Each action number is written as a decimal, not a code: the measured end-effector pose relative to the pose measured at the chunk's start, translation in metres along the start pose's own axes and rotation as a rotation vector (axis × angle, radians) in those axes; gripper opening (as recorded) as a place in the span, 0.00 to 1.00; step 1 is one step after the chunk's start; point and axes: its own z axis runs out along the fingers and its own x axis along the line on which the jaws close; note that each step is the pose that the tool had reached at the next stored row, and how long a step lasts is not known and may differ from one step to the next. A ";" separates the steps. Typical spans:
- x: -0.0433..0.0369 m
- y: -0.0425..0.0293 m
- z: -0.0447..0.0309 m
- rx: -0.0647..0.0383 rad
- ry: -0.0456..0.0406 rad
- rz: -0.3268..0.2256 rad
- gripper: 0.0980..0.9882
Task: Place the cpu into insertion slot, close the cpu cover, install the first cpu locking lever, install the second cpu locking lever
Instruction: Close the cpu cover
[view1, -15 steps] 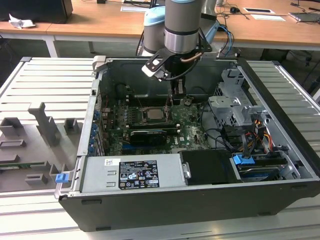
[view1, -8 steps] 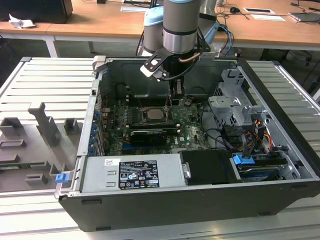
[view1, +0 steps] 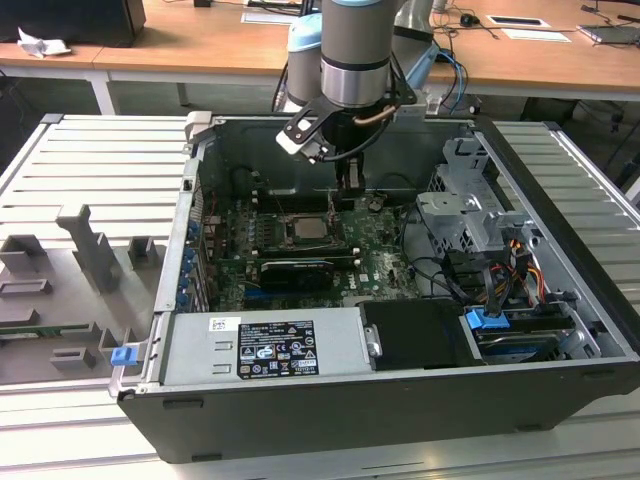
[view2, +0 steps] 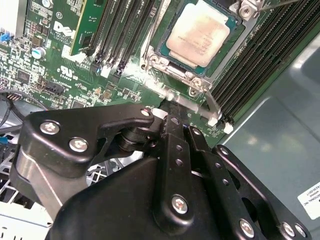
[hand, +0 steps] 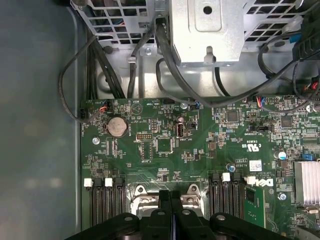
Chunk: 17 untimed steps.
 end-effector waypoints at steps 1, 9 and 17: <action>0.0000 -0.0013 0.0000 0.000 0.0000 0.000 0.01; -0.0001 -0.0103 0.0003 0.000 0.0000 0.000 0.01; 0.0008 -0.0190 0.0007 0.000 0.0001 0.000 0.01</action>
